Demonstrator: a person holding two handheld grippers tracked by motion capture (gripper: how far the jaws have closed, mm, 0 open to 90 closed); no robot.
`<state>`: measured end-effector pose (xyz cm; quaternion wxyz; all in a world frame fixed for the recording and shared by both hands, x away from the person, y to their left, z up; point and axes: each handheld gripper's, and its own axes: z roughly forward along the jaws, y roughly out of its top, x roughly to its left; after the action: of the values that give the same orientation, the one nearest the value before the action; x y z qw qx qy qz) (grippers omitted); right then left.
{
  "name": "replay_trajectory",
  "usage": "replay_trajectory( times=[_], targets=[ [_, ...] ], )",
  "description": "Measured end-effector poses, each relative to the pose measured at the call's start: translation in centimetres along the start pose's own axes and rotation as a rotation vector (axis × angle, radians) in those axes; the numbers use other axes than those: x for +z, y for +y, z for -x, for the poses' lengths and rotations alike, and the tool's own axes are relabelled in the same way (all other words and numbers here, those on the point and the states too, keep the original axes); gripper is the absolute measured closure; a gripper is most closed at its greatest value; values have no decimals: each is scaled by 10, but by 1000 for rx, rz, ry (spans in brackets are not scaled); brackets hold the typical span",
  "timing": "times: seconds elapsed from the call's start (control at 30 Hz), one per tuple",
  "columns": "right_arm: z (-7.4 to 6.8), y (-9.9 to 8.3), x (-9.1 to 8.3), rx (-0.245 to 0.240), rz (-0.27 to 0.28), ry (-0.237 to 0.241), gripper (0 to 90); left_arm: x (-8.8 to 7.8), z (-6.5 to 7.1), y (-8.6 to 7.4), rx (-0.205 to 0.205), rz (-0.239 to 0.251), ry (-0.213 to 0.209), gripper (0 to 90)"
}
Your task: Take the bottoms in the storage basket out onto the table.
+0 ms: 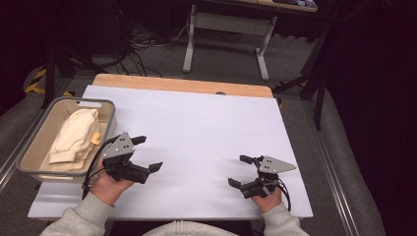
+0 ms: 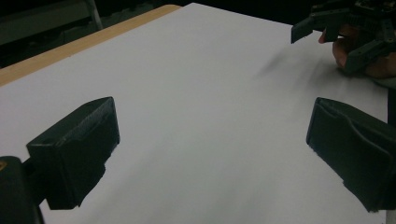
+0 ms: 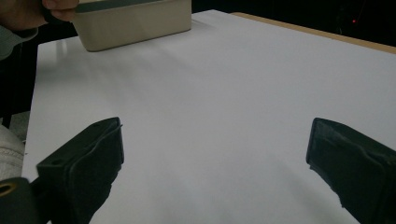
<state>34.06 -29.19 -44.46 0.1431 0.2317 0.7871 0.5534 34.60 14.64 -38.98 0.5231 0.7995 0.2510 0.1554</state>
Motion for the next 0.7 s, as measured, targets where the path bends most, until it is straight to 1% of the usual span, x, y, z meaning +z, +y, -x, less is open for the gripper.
replay_trajectory(
  times=[0.1, 0.2, 0.27, 0.33, 0.63, 0.7],
  targets=[
    [0, 0, 0, 1, -2, -3, 42, -7, -7, 3, -10, -5, 8, 38],
    [0, 0, 1, 3, -1, -5, 41, -12, -11, 5, -10, -14, 21, 40],
    [0, 0, 1, 3, -1, -5, 40, -13, -12, 6, -12, -16, 23, 44],
    [0, 0, 1, 3, -1, -5, 40, -17, -15, 8, -10, -19, 39, 45],
    [0, 0, 1, 4, 0, -4, 36, -24, -24, 13, -3, -35, 65, 47],
    [0, 0, 1, 3, 0, -4, 36, -26, -25, 14, -8, -35, 72, 47]
  ],
)
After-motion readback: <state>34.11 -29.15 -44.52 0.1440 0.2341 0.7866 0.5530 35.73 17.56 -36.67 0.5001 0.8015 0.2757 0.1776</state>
